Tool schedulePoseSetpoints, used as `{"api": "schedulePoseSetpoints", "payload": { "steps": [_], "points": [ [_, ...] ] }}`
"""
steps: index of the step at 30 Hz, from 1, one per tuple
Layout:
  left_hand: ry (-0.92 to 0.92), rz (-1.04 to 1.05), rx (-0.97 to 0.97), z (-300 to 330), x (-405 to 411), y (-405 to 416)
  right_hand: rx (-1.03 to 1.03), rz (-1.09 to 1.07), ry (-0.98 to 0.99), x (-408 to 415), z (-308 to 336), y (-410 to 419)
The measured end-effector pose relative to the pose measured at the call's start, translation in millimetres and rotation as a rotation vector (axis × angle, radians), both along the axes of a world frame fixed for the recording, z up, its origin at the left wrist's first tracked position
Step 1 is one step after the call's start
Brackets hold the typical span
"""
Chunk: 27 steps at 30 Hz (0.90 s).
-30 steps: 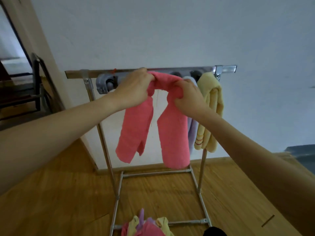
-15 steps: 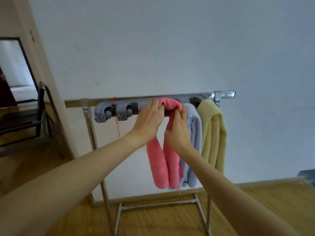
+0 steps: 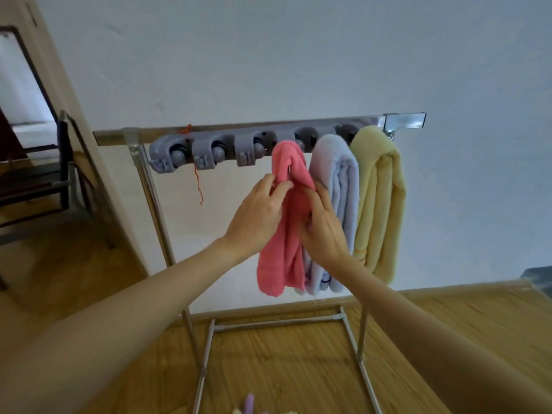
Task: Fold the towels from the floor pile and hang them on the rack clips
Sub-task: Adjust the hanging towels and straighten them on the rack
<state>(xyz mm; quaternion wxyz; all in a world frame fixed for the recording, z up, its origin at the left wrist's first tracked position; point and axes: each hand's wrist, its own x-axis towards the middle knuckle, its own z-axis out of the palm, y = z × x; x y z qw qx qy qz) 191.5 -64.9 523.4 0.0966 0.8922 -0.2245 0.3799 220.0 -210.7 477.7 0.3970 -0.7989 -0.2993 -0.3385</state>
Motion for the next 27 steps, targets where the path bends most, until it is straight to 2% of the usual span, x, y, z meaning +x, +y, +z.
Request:
{"api": "schedulePoseSetpoints", "payload": {
  "steps": [4,7,11,15,21,27],
  "points": [
    [0.060,-0.095,-0.319,-29,-13,1,0.144,0.041,0.068,1,-16,-2],
    [0.174,-0.048,-0.447,-65,-15,2,0.207,-0.074,0.168,3,-27,5],
    [0.335,0.113,-0.506,-114,-6,7,0.057,-0.273,0.204,9,-37,14],
    [0.406,0.211,-0.584,-143,8,8,0.121,-0.210,0.179,7,-46,17],
    [0.349,0.315,-0.660,-155,7,34,0.144,-0.069,0.266,-7,-57,23],
    [0.267,0.366,-0.635,-159,2,65,0.224,-0.014,0.268,-19,-64,36]
  ]
}}
